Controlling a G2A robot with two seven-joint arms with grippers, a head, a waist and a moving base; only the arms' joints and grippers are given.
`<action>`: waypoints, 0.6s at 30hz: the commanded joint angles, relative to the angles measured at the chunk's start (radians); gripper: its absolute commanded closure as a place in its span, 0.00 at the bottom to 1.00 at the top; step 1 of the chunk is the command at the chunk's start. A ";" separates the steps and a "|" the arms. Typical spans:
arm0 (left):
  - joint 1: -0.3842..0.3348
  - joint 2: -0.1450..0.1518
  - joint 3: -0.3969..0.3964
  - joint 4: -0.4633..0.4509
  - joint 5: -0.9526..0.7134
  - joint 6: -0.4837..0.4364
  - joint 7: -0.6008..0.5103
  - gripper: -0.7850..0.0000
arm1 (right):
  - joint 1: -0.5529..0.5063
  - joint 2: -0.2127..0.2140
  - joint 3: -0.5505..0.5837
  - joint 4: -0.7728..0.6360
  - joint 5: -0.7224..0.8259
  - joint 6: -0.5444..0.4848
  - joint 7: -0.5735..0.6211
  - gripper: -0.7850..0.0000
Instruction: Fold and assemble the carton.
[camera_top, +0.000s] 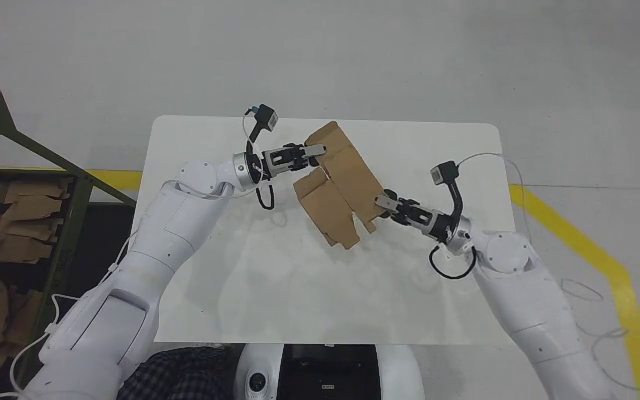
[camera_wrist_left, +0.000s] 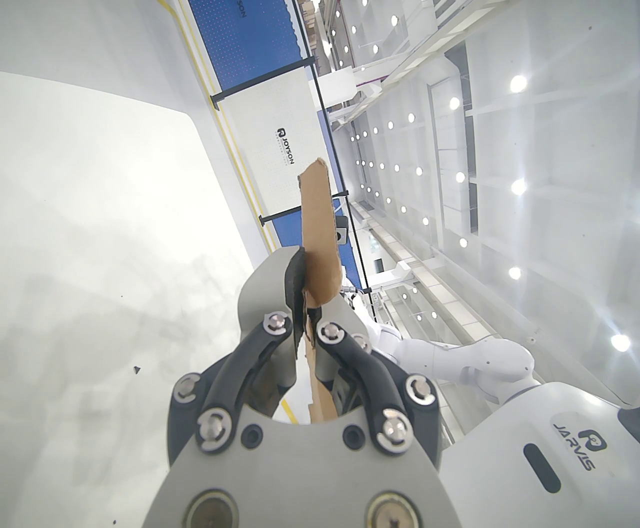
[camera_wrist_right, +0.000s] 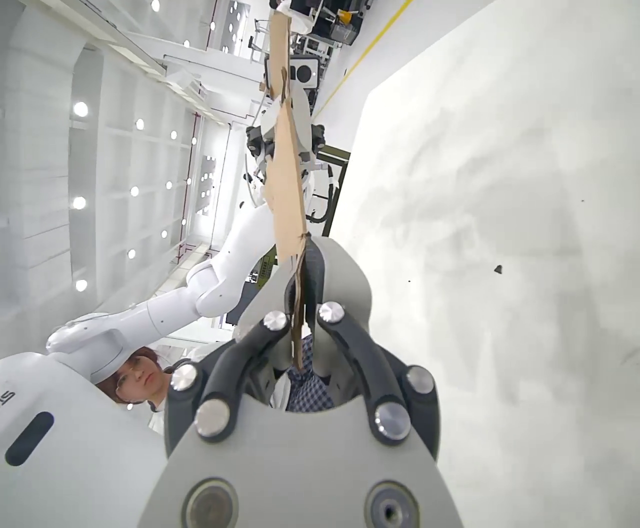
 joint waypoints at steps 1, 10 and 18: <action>0.000 0.000 0.000 0.000 0.000 0.000 0.000 0.80 | 0.002 0.001 0.007 0.004 0.032 0.005 0.024 1.00; 0.000 0.000 0.000 0.000 0.000 0.000 0.000 0.00 | -0.025 0.008 0.060 0.018 0.161 0.060 0.065 1.00; 0.000 0.000 0.000 0.000 0.000 0.000 0.000 0.00 | -0.104 0.008 0.124 -0.029 0.210 0.132 -0.162 1.00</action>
